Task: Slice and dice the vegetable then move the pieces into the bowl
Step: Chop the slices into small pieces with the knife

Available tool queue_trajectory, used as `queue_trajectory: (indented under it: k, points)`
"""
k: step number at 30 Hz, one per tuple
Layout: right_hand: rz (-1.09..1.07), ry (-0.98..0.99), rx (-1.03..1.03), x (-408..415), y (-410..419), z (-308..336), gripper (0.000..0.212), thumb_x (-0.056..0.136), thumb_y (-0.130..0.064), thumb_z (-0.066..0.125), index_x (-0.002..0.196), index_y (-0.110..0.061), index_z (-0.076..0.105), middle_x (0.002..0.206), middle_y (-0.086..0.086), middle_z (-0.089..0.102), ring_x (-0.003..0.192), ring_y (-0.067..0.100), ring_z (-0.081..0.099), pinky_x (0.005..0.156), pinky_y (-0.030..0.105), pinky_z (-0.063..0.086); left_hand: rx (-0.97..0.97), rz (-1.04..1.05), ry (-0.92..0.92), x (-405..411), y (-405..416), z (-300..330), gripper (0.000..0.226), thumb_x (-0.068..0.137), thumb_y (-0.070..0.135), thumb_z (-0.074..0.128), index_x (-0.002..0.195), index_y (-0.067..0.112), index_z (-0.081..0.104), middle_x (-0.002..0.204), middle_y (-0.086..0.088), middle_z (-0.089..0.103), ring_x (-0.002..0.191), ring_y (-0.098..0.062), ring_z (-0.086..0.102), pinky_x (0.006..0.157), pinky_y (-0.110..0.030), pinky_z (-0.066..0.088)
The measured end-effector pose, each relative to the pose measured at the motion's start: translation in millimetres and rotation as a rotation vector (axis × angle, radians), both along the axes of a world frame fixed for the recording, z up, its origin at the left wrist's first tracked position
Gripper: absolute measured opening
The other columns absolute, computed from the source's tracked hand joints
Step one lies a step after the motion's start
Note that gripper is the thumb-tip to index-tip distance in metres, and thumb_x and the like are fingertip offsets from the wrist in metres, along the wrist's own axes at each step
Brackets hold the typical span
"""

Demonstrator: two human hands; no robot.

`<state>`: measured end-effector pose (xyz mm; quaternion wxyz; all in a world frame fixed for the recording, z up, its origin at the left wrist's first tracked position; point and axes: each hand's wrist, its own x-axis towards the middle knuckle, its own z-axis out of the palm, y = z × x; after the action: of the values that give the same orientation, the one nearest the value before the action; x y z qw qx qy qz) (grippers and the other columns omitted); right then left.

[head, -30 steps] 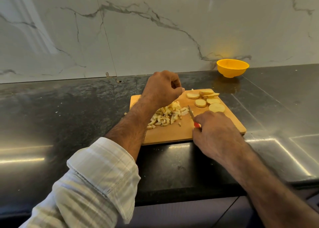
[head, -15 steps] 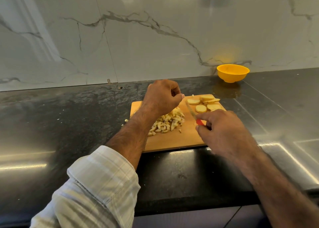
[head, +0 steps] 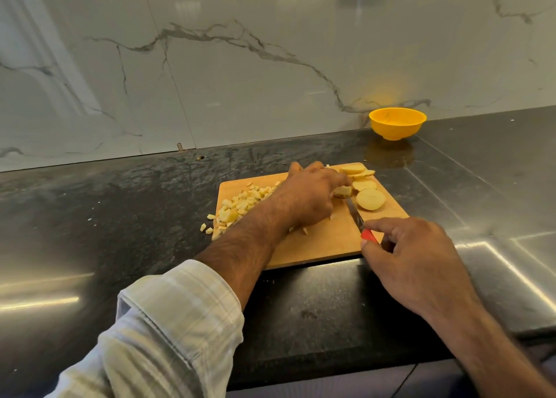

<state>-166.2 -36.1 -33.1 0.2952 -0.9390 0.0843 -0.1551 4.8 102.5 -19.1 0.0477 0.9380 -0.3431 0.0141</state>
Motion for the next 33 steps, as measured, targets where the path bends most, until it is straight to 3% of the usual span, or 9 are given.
queue_trajectory:
  k: [3, 6, 12, 14, 17, 21, 25, 33]
  points:
    - [0.028, 0.053, -0.017, -12.3, -0.1, 2.8, 0.039, 0.096, -0.043, 0.068, 0.135, -0.039, 0.067, 0.106, -0.013, 0.071, 0.08, 0.004, 0.057, 0.074, 0.017, 0.047, 0.03, -0.017, -0.027, 0.5, -2.8, 2.7, 0.052, 0.104, 0.021, 0.057, 0.151, 0.043, 0.05, 0.158, 0.01, 0.048, 0.144, -0.017, 0.035, 0.117, -0.055, 0.022]
    - [0.055, 0.081, -0.029, -19.2, 6.3, 3.8, 0.039, 0.097, -0.045, 0.066, 0.136, -0.04, 0.066, 0.095, -0.019, 0.064, 0.08, 0.001, 0.056, 0.066, 0.012, 0.042, 0.026, -0.007, -0.06, 3.8, 7.3, 8.8, 0.038, 0.105, 0.024, 0.055, 0.14, 0.04, 0.061, 0.144, 0.009, 0.057, 0.133, -0.015, 0.039, 0.113, -0.053, 0.023]
    - [0.181, 0.099, -0.027, -17.8, 41.7, 5.2, 0.028, 0.099, -0.044, 0.062, 0.124, -0.035, 0.07, 0.092, -0.016, 0.064, 0.083, 0.008, 0.061, 0.076, 0.027, 0.058, -0.246, 0.09, -0.195, 15.9, 44.6, 19.6, 0.034, 0.104, 0.019, 0.052, 0.129, 0.034, 0.07, 0.127, 0.01, 0.068, 0.125, -0.018, 0.049, 0.106, -0.05, 0.031]
    - [0.196, 0.082, -0.027, -13.2, 45.8, 7.5, 0.032, 0.099, -0.045, 0.062, 0.129, -0.036, 0.068, 0.093, -0.016, 0.063, 0.085, 0.007, 0.06, 0.078, 0.028, 0.058, -0.323, 0.121, -0.243, 18.3, 51.8, 19.3, 0.03, 0.103, 0.02, 0.054, 0.122, 0.032, 0.074, 0.118, 0.009, 0.07, 0.12, -0.019, 0.052, 0.1, -0.045, 0.031]
    - [0.131, 0.02, -0.031, -6.4, 31.6, 10.6, 0.039, 0.098, -0.045, 0.064, 0.136, -0.036, 0.066, 0.087, -0.018, 0.065, 0.077, 0.005, 0.062, 0.066, 0.022, 0.053, -0.35, 0.128, -0.268, 16.6, 51.2, 17.6, 0.028, 0.102, 0.021, 0.054, 0.119, 0.029, 0.075, 0.113, 0.008, 0.07, 0.116, -0.02, 0.053, 0.097, -0.043, 0.031]
    - [0.013, -0.064, 0.045, -2.1, 10.3, 1.8, 0.035, 0.096, -0.04, 0.07, 0.13, -0.033, 0.073, 0.074, -0.015, 0.066, 0.069, 0.009, 0.063, 0.061, 0.021, 0.049, -0.259, 0.072, -0.211, 7.6, 31.6, 12.0, 0.031, 0.103, 0.024, 0.056, 0.131, 0.031, 0.069, 0.131, 0.008, 0.066, 0.126, -0.018, 0.049, 0.107, -0.048, 0.034]
    - [-0.02, -0.124, 0.113, -2.6, 9.5, -8.4, 0.036, 0.095, -0.037, 0.072, 0.13, -0.032, 0.073, 0.067, -0.014, 0.065, 0.067, 0.008, 0.063, 0.061, 0.014, 0.042, -0.092, 0.015, -0.052, -0.8, 12.4, 5.5, 0.046, 0.105, 0.024, 0.056, 0.148, 0.038, 0.054, 0.157, 0.008, 0.049, 0.145, -0.019, 0.037, 0.119, -0.054, 0.024]
    - [-0.042, -0.134, 0.119, -3.5, 9.9, -10.8, 0.038, 0.095, -0.038, 0.07, 0.133, -0.031, 0.072, 0.064, -0.012, 0.064, 0.065, 0.009, 0.062, 0.066, 0.019, 0.043, -0.046, 0.019, 0.083, -1.5, -2.8, 3.2, 0.051, 0.106, 0.019, 0.055, 0.153, 0.04, 0.049, 0.162, 0.006, 0.045, 0.149, -0.02, 0.033, 0.122, -0.059, 0.022]
